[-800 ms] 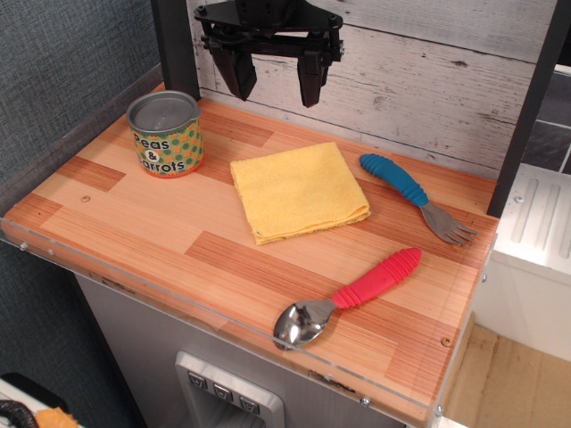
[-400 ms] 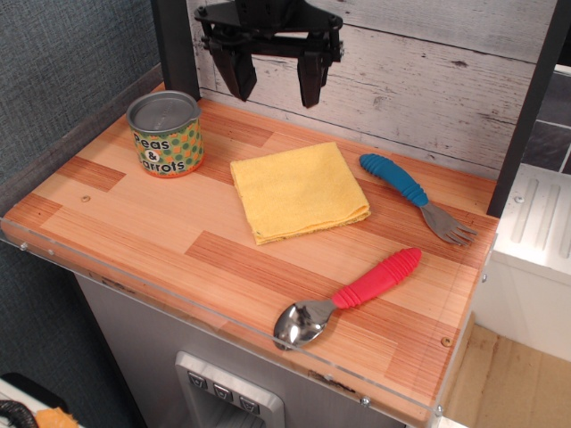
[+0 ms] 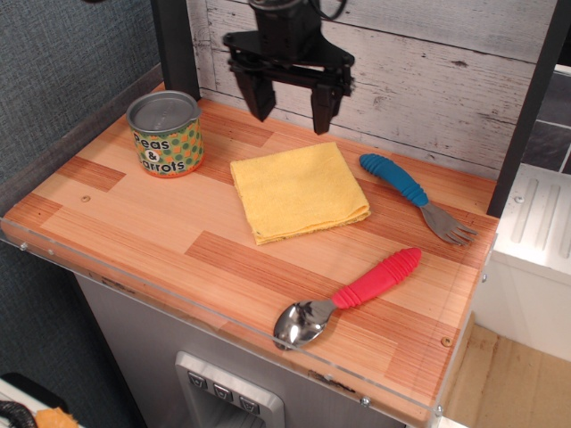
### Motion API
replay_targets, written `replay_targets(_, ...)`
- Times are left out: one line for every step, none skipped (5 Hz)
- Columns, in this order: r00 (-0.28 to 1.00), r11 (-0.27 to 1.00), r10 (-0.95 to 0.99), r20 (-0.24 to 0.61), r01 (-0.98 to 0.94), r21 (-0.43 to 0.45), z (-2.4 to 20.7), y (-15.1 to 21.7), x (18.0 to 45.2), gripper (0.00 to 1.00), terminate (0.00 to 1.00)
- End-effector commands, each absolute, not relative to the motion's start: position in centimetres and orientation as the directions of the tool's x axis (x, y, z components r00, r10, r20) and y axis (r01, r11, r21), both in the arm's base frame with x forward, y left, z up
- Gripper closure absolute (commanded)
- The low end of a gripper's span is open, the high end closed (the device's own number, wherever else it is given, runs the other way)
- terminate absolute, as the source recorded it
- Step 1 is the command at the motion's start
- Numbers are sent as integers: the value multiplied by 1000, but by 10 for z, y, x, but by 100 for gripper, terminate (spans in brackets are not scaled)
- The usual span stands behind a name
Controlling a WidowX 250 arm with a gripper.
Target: Moved the cloth to the left end of table away from utensils
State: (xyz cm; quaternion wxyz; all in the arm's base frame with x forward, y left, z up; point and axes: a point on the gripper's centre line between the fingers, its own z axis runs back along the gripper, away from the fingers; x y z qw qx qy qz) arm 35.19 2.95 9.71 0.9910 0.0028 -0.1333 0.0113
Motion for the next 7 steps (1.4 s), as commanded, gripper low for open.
replay_targets(930,973,-229,288,216,77,81,24,370,100,0)
replay_targets(928,965,-263,264,252,77,69,24,373,100,0)
replay_targets(913,939,-343,222,333,79,50,25,370,100,0)
replay_targets(884,905,-425,195,406,128,38,23,371,100,0)
replay_targets(858,873,-486,163,467,143,30,20,373,100,0)
replay_targets(831,844,-536,146,522,125,23,22,372,100,0)
replay_targets(833,846,-532,150,525,88,14,28,366,100,0)
